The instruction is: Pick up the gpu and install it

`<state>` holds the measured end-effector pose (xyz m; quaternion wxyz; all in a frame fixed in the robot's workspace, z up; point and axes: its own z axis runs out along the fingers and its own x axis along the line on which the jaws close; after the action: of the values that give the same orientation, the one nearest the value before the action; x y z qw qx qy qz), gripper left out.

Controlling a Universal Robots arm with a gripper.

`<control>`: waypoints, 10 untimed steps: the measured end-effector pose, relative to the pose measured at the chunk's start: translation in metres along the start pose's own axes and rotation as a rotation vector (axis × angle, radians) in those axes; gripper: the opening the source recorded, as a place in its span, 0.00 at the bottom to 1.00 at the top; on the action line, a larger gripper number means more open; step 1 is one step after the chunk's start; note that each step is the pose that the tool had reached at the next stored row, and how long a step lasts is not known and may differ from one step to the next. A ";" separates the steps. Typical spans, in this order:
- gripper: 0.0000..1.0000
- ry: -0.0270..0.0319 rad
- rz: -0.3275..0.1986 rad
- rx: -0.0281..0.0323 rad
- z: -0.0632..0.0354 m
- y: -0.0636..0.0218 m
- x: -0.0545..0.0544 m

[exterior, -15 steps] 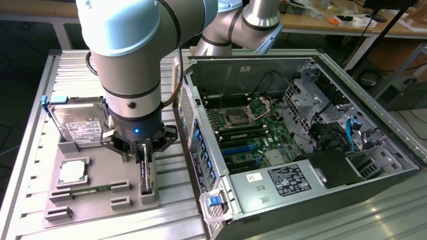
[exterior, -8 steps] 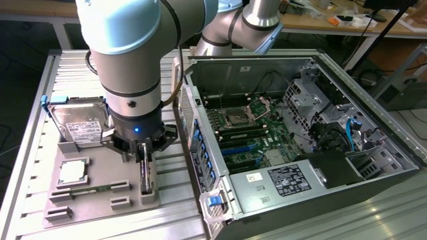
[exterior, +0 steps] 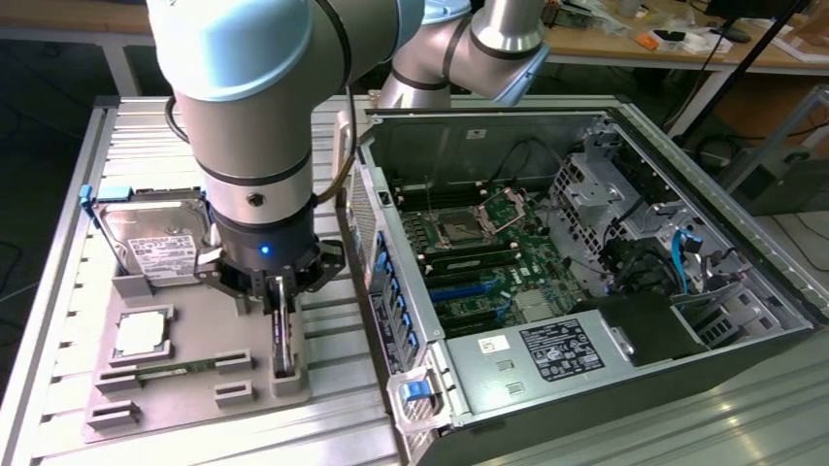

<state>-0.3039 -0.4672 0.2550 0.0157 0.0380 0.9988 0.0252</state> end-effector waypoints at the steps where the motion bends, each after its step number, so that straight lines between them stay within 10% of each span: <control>1: 0.27 0.0001 0.000 0.0000 -0.0002 0.0000 0.000; 10: 0.27 0.0001 0.000 0.0001 -0.0026 0.0001 0.000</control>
<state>-0.3039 -0.4672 0.2576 0.0156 0.0381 0.9988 0.0251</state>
